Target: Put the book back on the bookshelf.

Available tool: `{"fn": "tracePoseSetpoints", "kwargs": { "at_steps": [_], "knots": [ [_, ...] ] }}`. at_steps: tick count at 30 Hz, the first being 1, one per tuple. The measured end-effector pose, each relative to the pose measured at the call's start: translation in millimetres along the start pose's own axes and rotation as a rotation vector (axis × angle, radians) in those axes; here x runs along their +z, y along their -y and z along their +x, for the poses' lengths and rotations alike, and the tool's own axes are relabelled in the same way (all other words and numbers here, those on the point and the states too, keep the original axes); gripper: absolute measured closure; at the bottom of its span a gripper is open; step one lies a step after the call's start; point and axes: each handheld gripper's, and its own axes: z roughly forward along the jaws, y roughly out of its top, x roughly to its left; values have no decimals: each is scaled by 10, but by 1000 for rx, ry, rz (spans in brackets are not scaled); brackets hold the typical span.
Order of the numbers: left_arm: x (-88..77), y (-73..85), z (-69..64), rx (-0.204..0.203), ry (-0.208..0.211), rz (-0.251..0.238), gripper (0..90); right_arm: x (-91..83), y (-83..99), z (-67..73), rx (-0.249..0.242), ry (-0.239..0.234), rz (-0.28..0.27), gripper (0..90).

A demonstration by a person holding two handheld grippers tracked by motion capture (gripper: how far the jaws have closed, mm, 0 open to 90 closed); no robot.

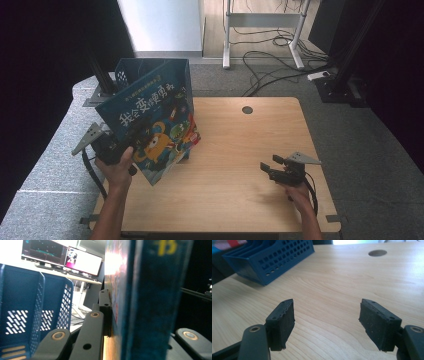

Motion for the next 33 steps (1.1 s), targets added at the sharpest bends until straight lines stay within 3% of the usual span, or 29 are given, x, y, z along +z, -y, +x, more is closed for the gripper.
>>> {"fn": "tracePoseSetpoints", "kwargs": {
  "at_steps": [10, 21, 33],
  "knots": [
    [-61, -95, 118, -15, -46, -34, 833, 18, 20, -9, 6, 7, 15, 273],
    [-69, -201, 227, -1, -104, -54, 833, 43, 35, -13, 5, 15, 37, 273],
    [92, -220, 278, 7, -148, -53, 833, 75, 55, -14, 10, 12, 52, 272]
  ]
}}
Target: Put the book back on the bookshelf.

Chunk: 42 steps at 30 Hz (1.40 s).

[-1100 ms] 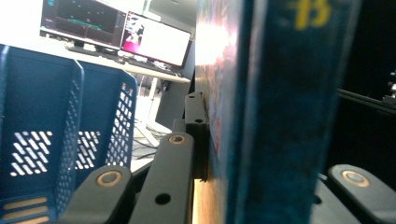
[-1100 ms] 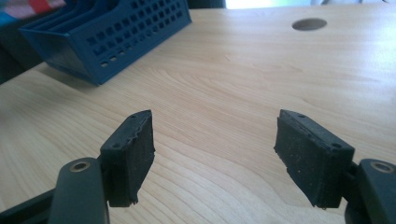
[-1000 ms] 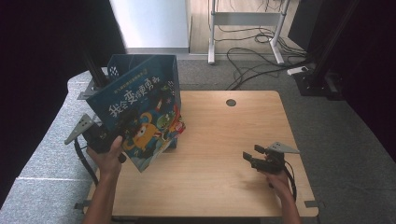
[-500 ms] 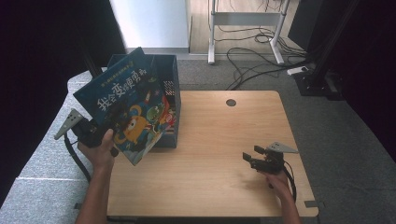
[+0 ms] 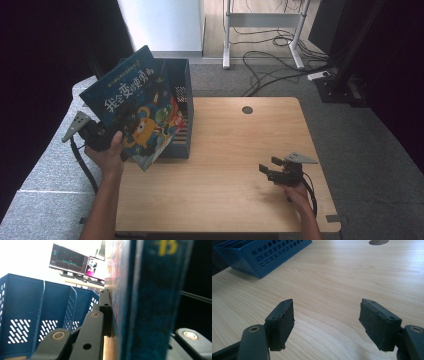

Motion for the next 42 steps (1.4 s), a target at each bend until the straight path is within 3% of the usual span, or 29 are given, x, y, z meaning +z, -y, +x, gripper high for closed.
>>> {"fn": "tracePoseSetpoints", "kwargs": {
  "at_steps": [13, 28, 34, 42],
  "knots": [
    [256, 28, -10, 20, -31, 14, 833, -2, 24, -13, 7, -2, 9, 272],
    [466, 41, -20, 27, -53, 9, 832, -3, 59, -40, 6, 13, 16, 268],
    [543, 22, -55, 55, -74, 6, 832, 5, 83, -46, 7, 11, 16, 267],
    [655, 72, -73, 59, -85, 11, 832, 4, 86, -33, 0, 11, 18, 266]
  ]
}}
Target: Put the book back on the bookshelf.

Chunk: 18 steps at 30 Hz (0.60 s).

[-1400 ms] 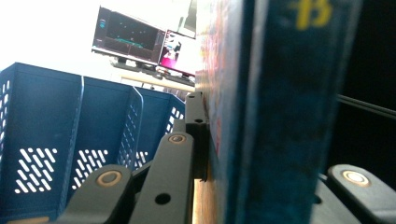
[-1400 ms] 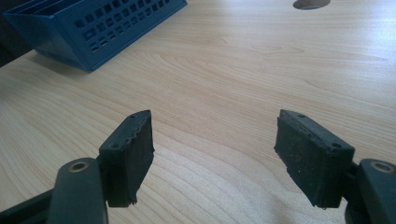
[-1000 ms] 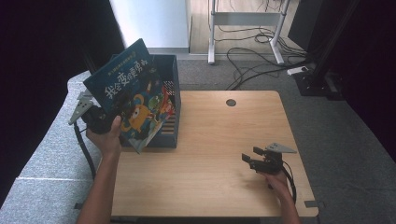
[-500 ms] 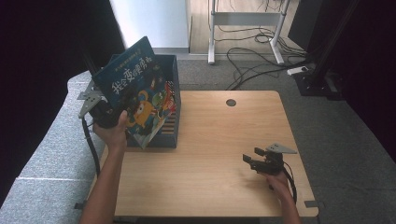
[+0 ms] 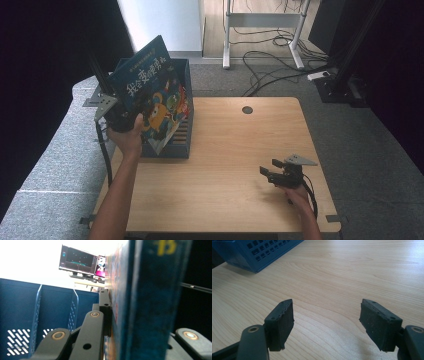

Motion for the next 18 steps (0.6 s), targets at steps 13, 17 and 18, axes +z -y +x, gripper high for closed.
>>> {"fn": "tracePoseSetpoints", "kwargs": {
  "at_steps": [13, 17, 18],
  "knots": [
    [-116, -41, -31, 4, 29, -11, 832, -21, 4, -18, 4, 6, 0, 266],
    [-168, -77, -20, 13, 31, -7, 832, -19, 4, -8, 4, 6, -1, 267],
    [-178, -82, -14, 17, 23, -8, 832, -18, 4, -8, 4, 6, -1, 267]
  ]
}}
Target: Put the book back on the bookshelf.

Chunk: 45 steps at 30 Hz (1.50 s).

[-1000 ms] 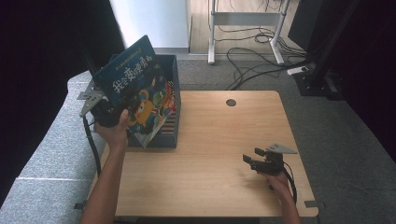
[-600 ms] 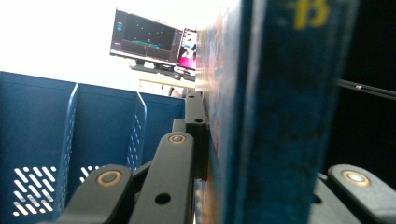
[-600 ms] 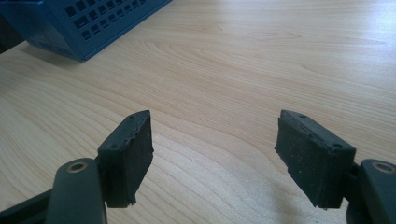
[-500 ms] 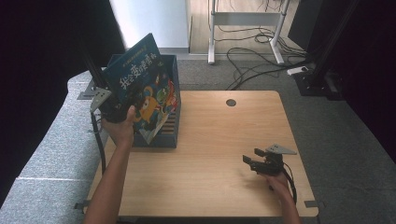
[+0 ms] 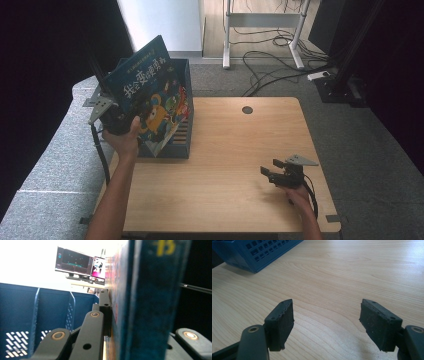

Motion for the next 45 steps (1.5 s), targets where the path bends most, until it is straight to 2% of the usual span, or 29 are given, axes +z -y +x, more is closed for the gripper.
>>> {"fn": "tracePoseSetpoints", "kwargs": {
  "at_steps": [5, 14, 21, 30, 39, 45],
  "knots": [
    [39, -30, 53, -18, -30, -5, 831, 1, 0, -10, -1, 2, 5, 267],
    [208, -18, 3, 2, -43, 3, 832, -4, 10, -17, 1, 4, 0, 265],
    [177, -15, 0, 7, -42, 10, 832, -13, 11, -24, 1, 3, 0, 266],
    [209, -5, 22, 16, -66, 14, 832, -4, 13, -24, 1, 8, 4, 265],
    [425, 71, -9, 35, -95, 16, 831, -3, 16, -19, 0, 7, 1, 265],
    [584, 201, -60, 59, -119, 1, 831, 3, 22, -25, 1, 8, 2, 266]
  ]
}}
